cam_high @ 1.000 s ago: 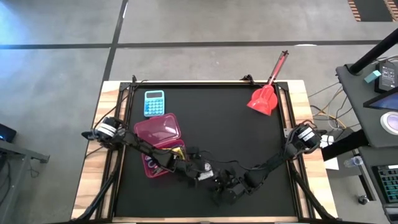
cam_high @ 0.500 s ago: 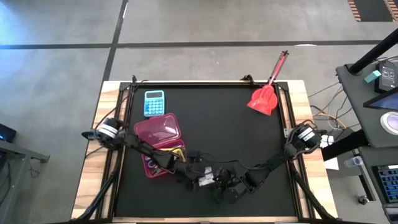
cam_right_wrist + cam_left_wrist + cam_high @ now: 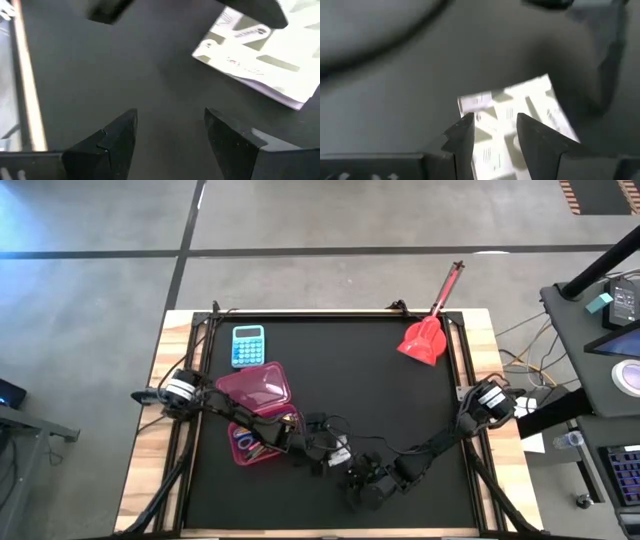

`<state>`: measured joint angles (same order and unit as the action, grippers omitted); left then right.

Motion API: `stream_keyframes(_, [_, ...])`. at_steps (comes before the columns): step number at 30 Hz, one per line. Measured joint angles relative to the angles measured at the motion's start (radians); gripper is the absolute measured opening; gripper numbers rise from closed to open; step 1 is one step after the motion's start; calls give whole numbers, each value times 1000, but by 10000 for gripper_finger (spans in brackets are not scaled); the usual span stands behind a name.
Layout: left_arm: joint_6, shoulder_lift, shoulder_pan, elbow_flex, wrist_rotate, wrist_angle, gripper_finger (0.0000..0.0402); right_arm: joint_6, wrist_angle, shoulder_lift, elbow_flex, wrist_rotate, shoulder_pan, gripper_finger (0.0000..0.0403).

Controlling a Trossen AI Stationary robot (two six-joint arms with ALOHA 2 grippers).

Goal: Pack school essentials
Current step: Put the white sticky notes into the pink supply box

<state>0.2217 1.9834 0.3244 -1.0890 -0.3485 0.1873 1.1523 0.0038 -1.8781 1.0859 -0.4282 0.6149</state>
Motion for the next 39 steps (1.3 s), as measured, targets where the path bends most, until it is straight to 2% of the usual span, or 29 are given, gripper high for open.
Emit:
stream_keyframes(7, [-1, -8, 3, -13, 52, -7, 132, -21, -66, -9, -1, -21, -25, 221])
stream_keyframes(11, [2, -37, 7, -15, 82, -106, 132, -78, -81, -10, -1, -49, -45, 221])
stream_keyframes(14, [5, -51, 11, -14, 87, -172, 132, -169, -98, -11, -2, -92, -64, 221])
stream_keyframes(18, [-26, -63, 17, -14, 144, -214, 132, -335, -116, -14, -5, -135, -91, 221])
stream_keyframes(22, [-29, -64, 17, -14, 159, -252, 132, -488, -110, -14, -5, -150, -122, 221])
stream_keyframes(25, [-29, -67, 16, -14, 158, -257, 132, -534, -111, -14, -6, -148, -145, 221])
stream_keyframes(34, [-51, -65, 10, -13, 155, -246, 132, -281, -282, 72, 2, 12, -138, 221])
stream_keyframes(39, [-47, -33, -4, -12, 151, -183, 132, -172, -379, 127, -6, 18, -100, 221])
